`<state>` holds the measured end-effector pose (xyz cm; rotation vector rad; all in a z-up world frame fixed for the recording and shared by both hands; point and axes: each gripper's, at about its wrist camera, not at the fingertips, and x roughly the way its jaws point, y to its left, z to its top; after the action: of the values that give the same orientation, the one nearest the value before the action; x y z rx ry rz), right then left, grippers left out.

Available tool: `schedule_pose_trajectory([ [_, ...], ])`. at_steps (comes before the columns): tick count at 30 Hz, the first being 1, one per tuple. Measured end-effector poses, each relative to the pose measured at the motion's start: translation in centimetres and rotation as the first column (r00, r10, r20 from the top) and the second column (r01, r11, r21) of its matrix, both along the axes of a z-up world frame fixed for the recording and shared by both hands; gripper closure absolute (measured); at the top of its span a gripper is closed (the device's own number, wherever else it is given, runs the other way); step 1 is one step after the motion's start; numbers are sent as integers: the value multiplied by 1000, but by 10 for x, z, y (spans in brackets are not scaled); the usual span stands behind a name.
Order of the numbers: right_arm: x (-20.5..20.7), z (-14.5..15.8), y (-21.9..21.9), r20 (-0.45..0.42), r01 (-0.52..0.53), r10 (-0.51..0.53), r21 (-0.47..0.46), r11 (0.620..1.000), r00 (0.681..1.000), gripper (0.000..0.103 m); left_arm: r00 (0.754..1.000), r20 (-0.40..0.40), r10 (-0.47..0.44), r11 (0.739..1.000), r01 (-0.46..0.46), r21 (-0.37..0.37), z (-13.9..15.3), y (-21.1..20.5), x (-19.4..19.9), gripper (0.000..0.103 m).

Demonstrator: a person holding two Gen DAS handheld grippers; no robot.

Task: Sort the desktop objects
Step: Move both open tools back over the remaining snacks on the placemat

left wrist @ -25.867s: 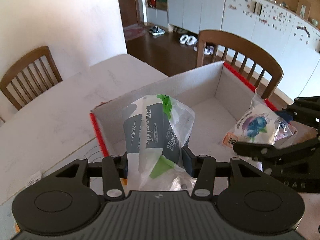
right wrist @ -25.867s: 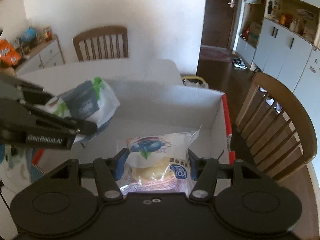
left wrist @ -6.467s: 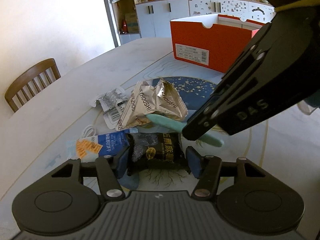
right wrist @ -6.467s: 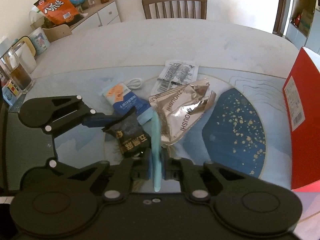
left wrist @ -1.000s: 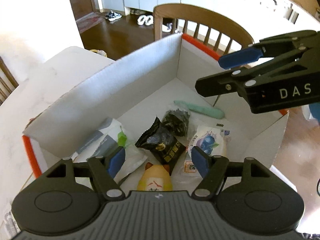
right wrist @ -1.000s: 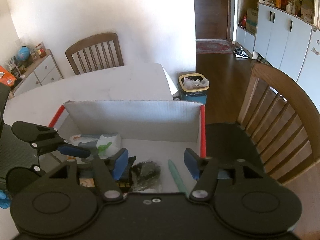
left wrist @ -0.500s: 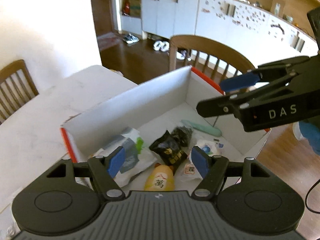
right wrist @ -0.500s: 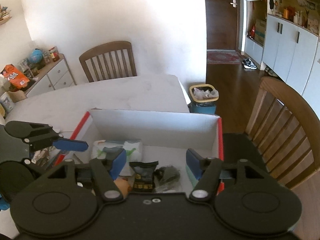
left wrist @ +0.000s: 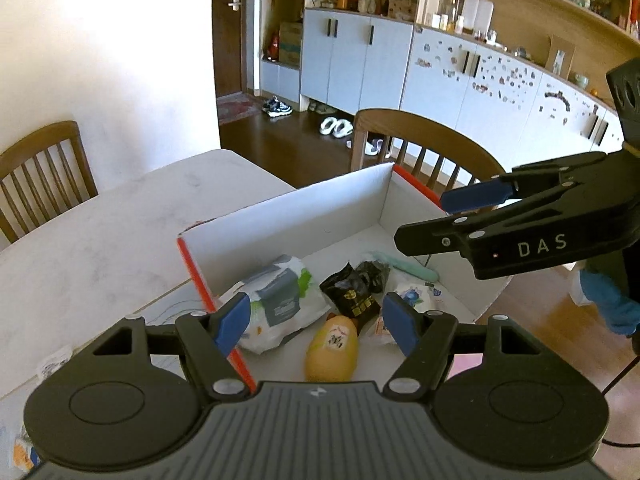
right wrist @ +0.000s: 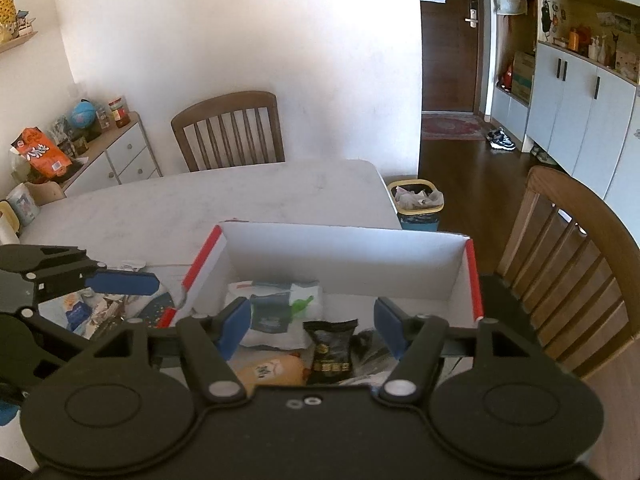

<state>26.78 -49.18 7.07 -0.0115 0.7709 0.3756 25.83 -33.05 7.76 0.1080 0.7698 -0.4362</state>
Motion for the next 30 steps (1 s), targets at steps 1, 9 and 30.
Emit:
schedule_pose_trajectory([
  [1, -2, 1, 4, 1, -1, 1, 3, 1000, 1000, 34, 1000, 4, 4, 1000, -4, -1, 1, 4, -3, 31],
  [9, -20, 5, 38, 15, 3, -3, 3, 1000, 1000, 33, 999, 35, 22, 1000, -21, -14, 8, 46, -30, 31],
  [30, -54, -3, 151, 15, -65, 65, 4, 998, 998, 20, 988, 71, 134, 991, -134, -7, -1, 160, -73, 20],
])
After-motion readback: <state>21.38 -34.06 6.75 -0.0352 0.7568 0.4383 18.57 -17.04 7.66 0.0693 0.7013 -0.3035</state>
